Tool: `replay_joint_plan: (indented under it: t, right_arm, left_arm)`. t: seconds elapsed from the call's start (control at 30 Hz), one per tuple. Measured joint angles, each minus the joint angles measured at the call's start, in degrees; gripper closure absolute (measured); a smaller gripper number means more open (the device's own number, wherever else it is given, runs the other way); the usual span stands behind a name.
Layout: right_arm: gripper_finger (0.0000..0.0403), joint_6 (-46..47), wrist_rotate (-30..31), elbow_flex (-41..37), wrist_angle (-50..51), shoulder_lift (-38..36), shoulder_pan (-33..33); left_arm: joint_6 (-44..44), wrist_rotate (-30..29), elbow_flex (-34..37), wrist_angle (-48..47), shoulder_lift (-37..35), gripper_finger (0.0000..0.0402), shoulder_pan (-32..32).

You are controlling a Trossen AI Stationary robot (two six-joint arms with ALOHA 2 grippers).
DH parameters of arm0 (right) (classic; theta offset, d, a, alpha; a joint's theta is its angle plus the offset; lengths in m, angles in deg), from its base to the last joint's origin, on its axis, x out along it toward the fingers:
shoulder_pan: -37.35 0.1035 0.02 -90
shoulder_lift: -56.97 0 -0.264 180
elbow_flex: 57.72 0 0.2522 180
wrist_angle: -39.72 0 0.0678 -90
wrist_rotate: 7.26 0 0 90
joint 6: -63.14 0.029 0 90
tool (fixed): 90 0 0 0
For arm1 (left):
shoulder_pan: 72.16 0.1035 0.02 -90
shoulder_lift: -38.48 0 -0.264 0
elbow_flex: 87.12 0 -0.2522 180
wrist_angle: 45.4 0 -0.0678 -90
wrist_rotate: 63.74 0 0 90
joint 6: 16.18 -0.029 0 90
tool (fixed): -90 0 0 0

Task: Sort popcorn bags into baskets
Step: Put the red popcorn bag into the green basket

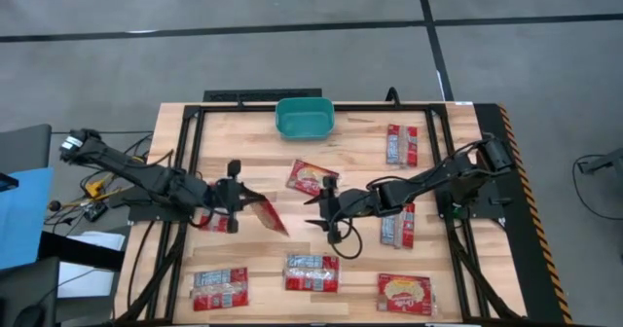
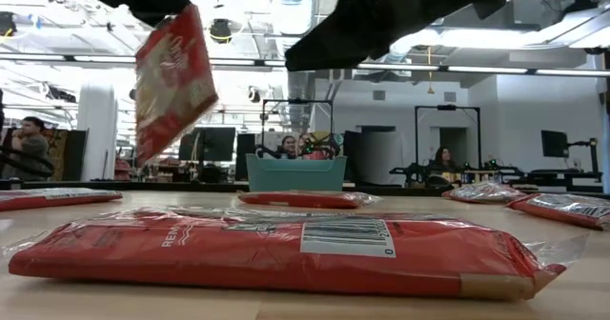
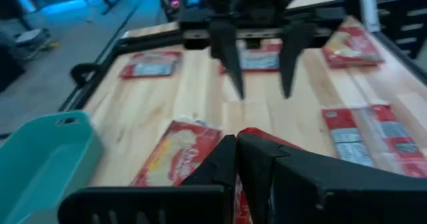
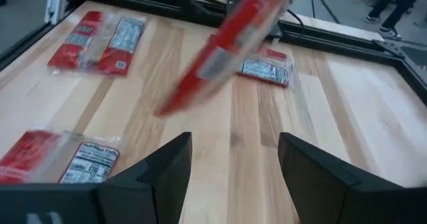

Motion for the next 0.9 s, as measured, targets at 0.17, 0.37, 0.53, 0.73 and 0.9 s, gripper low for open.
replay_joint_plan:
  t: [0.17, 0.37, 0.53, 0.73, 0.9]
  right_arm:
    - [0.0154, 3.18, 1.87, 0.0, -0.71, -0.11, -0.37]
    - [0.0154, 4.57, 2.12, 0.02, -3.79, 0.22, -0.81]
    - [0.0154, 5.03, 5.67, 0.01, -5.55, 0.76, -1.64]
    - [0.0153, 7.85, 2.45, 0.0, -4.15, 0.74, -3.93]
    - [0.0153, 8.61, -1.84, 0.0, -9.8, 4.03, -5.08]
  left_arm:
    - [0.27, -2.82, 0.0, 1.41, 0.09, 0.0401, 1.26]
    - [0.72, -3.87, 0.0, 3.49, 0.17, 0.0401, 3.14]
    - [0.18, -3.1, 0.0, 5.45, 0.17, 0.0401, 3.75]
    - [-0.66, -1.83, -2.88, 4.78, 0.17, 0.0401, 3.73]
    - [-3.04, -1.61, -5.93, 3.19, 0.19, 0.0401, 3.73]
